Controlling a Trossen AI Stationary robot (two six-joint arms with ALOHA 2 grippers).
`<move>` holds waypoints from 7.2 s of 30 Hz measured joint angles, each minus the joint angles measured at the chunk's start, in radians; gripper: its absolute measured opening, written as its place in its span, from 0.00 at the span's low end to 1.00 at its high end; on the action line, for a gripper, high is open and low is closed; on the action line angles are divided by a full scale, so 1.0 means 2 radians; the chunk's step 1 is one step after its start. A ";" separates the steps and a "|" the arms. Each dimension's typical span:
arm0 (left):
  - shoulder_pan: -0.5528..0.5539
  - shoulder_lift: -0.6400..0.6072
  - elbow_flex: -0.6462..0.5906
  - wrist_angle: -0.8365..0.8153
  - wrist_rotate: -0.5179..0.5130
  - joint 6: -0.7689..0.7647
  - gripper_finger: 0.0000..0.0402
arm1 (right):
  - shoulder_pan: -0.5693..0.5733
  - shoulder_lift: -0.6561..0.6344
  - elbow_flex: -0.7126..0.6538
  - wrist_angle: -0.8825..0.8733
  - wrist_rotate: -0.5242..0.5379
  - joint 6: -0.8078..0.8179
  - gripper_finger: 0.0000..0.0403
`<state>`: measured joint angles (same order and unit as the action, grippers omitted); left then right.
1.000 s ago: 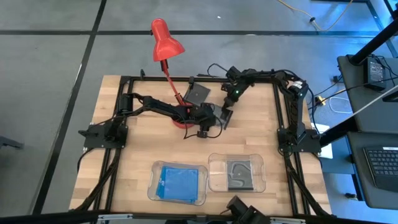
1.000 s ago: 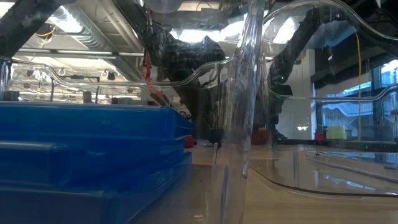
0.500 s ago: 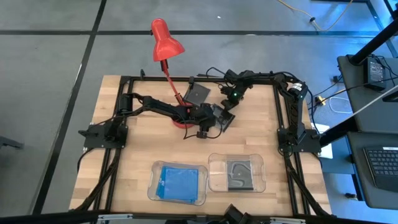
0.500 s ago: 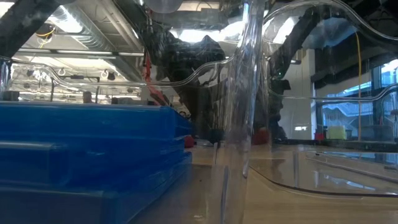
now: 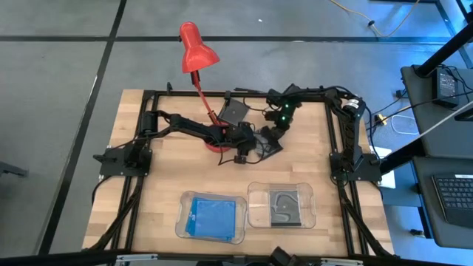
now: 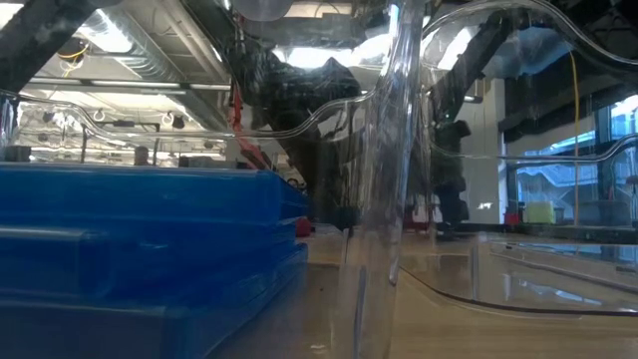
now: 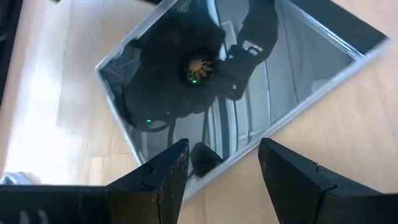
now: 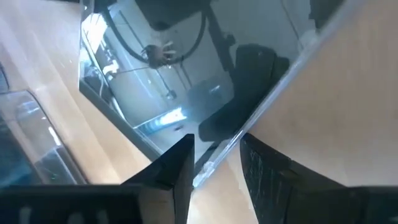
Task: Pick & place jewel cases by type
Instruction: Put the right black cd case into the right transparent bin
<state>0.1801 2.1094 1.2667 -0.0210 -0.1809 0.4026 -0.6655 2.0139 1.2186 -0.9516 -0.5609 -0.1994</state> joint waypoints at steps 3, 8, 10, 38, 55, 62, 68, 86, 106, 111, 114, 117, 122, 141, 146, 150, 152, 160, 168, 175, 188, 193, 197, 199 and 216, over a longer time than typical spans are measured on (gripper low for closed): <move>0.001 0.000 0.000 0.003 -0.004 0.000 0.47 | 0.001 -0.005 -0.001 -0.008 0.002 0.033 0.33; 0.002 0.001 0.000 0.004 -0.013 -0.003 0.48 | 0.015 -0.004 -0.001 -0.002 0.006 0.106 0.33; 0.002 0.001 0.000 0.004 -0.013 -0.009 0.48 | 0.022 -0.004 -0.001 0.006 0.008 0.133 0.33; -0.023 0.001 0.000 0.013 -0.064 0.119 0.47 | 0.028 -0.003 -0.001 0.013 -0.005 0.084 0.33; -0.024 0.001 0.000 0.009 -0.075 0.098 0.47 | 0.028 -0.032 0.000 0.015 0.005 0.082 0.33; -0.024 0.001 0.000 0.008 -0.081 0.097 0.47 | 0.028 -0.033 0.000 0.004 -0.002 0.082 0.33; -0.024 0.000 0.000 -0.001 -0.084 0.090 0.48 | 0.029 -0.034 0.001 -0.007 -0.010 0.074 0.33; -0.027 0.000 0.000 -0.025 -0.088 0.063 0.47 | 0.048 -0.034 0.001 -0.005 -0.033 0.050 0.33; -0.027 0.000 0.000 -0.029 -0.115 0.048 0.46 | 0.088 -0.100 0.002 0.004 -0.047 0.047 0.33; -0.026 0.000 0.000 -0.031 -0.122 0.041 0.46 | 0.099 -0.100 0.002 0.013 -0.046 0.047 0.33; -0.026 0.000 0.000 -0.031 -0.130 0.040 0.46 | 0.104 -0.102 0.002 0.015 -0.042 0.049 0.33; -0.026 0.000 0.000 -0.031 -0.133 0.040 0.46 | 0.108 -0.109 0.003 0.021 -0.039 0.051 0.33; -0.027 0.000 0.000 -0.031 -0.134 0.040 0.45 | 0.108 -0.124 0.003 0.030 -0.034 0.056 0.33; -0.040 0.000 0.001 -0.029 -0.099 0.035 0.37 | 0.106 -0.153 0.003 0.081 0.030 0.054 0.33; -0.040 0.000 0.001 -0.029 -0.076 0.024 0.33 | 0.106 -0.153 0.003 0.100 0.027 0.054 0.33; -0.041 0.000 0.001 -0.029 -0.075 0.022 0.31 | 0.107 -0.153 0.003 0.115 0.026 0.054 0.33; -0.041 0.000 0.001 -0.029 -0.075 0.022 0.31 | 0.108 -0.153 0.003 0.119 0.025 0.054 0.33; -0.041 0.000 0.001 -0.029 -0.083 0.022 0.30 | 0.108 -0.154 0.002 0.152 0.024 0.099 0.33; -0.041 0.000 0.001 -0.029 -0.094 0.023 0.29 | 0.108 -0.154 0.002 0.141 0.024 0.084 0.33; -0.041 0.000 0.000 -0.028 -0.104 0.026 0.29 | 0.108 -0.154 0.002 0.133 0.039 0.083 0.33; -0.041 0.000 0.000 -0.029 -0.105 0.027 0.29 | 0.108 -0.156 0.002 0.126 0.092 0.082 0.33; -0.041 0.000 0.000 -0.030 -0.106 0.027 0.29 | 0.108 -0.156 0.002 0.113 0.093 0.082 0.33; -0.042 0.000 0.000 -0.037 -0.118 0.028 0.29 | 0.108 -0.156 0.002 0.107 0.101 0.082 0.33; -0.044 -0.005 0.000 -0.058 -0.135 0.027 0.29 | 0.108 -0.156 0.002 0.106 0.101 0.082 0.33; -0.023 -0.047 -0.002 -0.162 -0.078 -0.035 0.29 | 0.108 -0.188 0.002 0.066 0.221 0.123 0.33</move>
<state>0.1348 2.0163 1.2627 -0.3448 -0.3372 0.3326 -0.4493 1.6387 1.2217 -0.8186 -0.1189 0.0459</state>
